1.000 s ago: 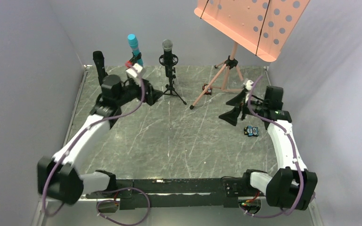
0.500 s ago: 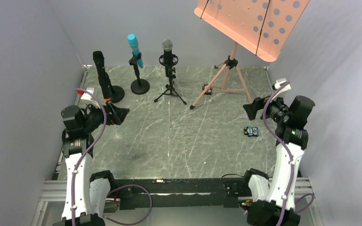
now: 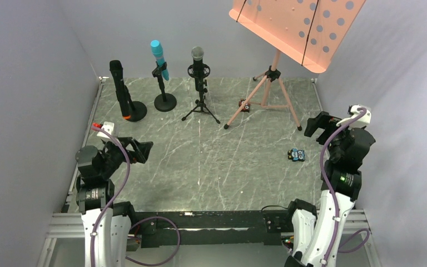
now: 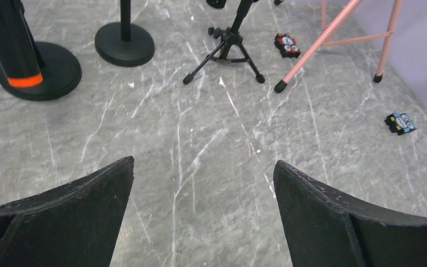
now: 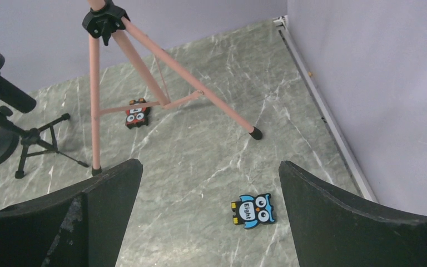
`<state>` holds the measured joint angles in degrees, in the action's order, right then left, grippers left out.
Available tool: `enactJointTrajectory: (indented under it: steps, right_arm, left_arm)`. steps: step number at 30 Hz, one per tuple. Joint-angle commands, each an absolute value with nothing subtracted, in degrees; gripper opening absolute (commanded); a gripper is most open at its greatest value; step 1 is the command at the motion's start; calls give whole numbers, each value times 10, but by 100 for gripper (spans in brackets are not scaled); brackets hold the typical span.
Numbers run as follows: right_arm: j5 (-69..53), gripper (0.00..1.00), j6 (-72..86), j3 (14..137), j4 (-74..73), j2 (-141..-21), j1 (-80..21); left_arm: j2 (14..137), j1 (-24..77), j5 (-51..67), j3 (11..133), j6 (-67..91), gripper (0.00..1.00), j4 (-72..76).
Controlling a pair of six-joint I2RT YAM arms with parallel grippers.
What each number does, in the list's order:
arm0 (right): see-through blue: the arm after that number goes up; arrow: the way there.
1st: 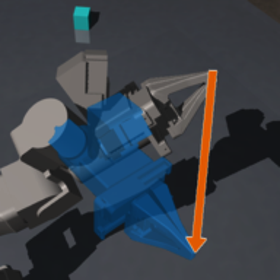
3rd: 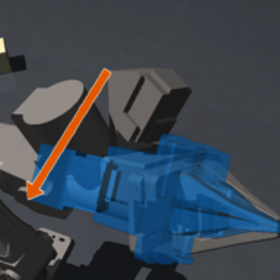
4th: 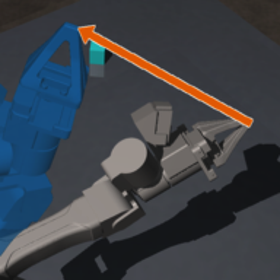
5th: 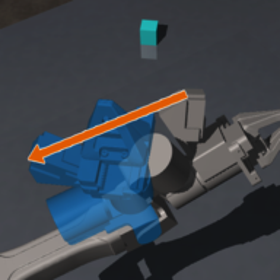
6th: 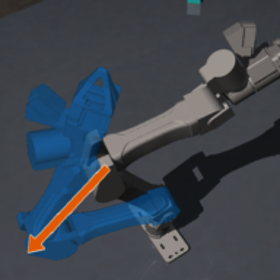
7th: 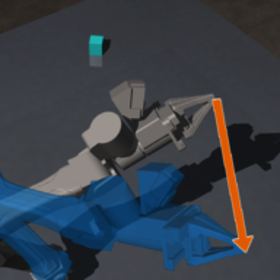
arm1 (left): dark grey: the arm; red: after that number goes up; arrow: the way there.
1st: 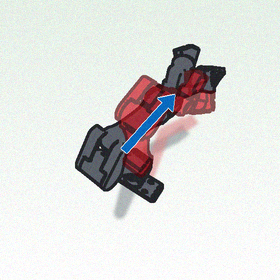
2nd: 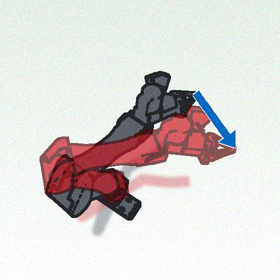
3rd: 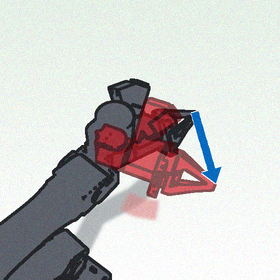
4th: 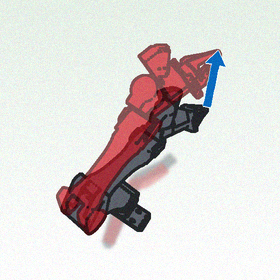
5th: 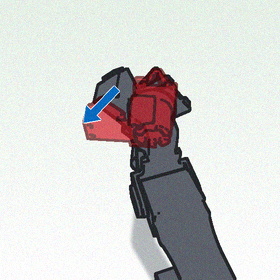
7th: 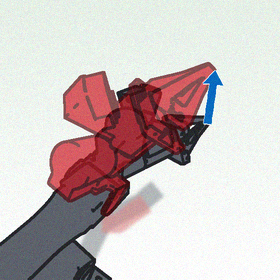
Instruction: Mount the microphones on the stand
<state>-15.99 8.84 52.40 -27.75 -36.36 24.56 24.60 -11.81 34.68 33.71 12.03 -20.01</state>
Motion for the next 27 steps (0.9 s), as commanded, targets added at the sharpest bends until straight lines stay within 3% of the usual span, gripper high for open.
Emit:
enactJointTrajectory:
  steps: [1,10,27]
  right_arm:
    - [-123,100,107,492,-253,-336,248]
    - [-118,100,125,364,-144,-325,247]
    - [-157,100,119,362,-138,-311,247]
  left_arm:
    - [219,-112,319,302,117,99,-178]
    - [226,-105,298,316,99,99,-197]
    - [239,-104,309,313,108,99,-205]
